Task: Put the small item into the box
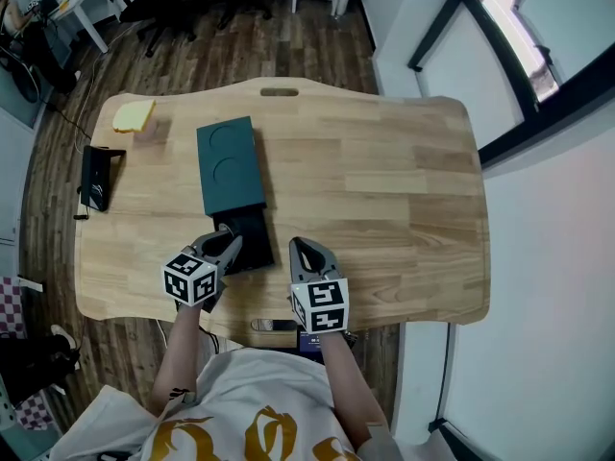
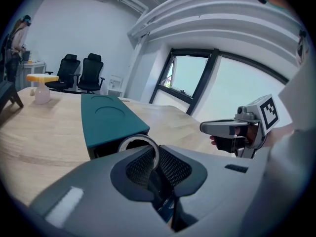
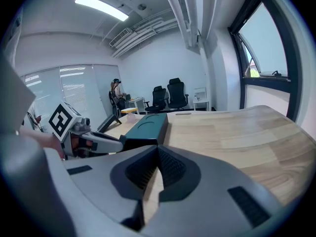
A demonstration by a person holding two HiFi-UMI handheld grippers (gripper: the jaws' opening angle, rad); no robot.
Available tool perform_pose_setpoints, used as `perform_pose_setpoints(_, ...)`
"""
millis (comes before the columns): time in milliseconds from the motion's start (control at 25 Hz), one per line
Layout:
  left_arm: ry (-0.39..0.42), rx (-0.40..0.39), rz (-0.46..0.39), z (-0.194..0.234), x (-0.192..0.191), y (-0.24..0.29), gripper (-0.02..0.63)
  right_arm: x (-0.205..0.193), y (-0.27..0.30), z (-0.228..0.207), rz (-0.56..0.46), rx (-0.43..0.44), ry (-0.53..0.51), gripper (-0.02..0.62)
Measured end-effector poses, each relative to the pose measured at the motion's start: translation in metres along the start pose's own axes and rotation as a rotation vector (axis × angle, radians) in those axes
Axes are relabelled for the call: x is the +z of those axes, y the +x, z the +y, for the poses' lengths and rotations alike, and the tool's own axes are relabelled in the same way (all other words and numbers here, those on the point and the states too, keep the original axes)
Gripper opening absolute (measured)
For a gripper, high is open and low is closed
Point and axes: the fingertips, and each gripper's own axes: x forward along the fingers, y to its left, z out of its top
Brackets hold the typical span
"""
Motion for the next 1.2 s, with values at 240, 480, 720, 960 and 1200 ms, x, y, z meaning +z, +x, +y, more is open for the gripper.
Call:
perform_pose_setpoints(240,0.013,-0.007,0.103,0.0,-0.015,0.015,0.04,-0.003,-0.002,-0.008,0.004,-0.021,0.014,0.005)
perform_pose_setpoints(480,0.005,-0.018,0.156,0.0,-0.022,0.021,0.04,-0.005,-0.001,-0.014,0.011,-0.032,0.022,0.005)
perform_pose_setpoints(720,-0.005,-0.011,0.208,0.004,-0.029,0.027,0.04,-0.011,0.002,-0.02,0.024,-0.032,0.028,0.005)
perform_pose_setpoints(960,-0.015,-0.021,0.241,0.006,-0.033,0.028,0.04,-0.014,0.009,-0.02,0.045,-0.019,0.027,0.005)
perform_pose_setpoints(1200,-0.012,-0.019,0.281,0.007,-0.037,0.03,0.04,-0.018,0.012,-0.02,0.061,-0.014,0.025,0.005)
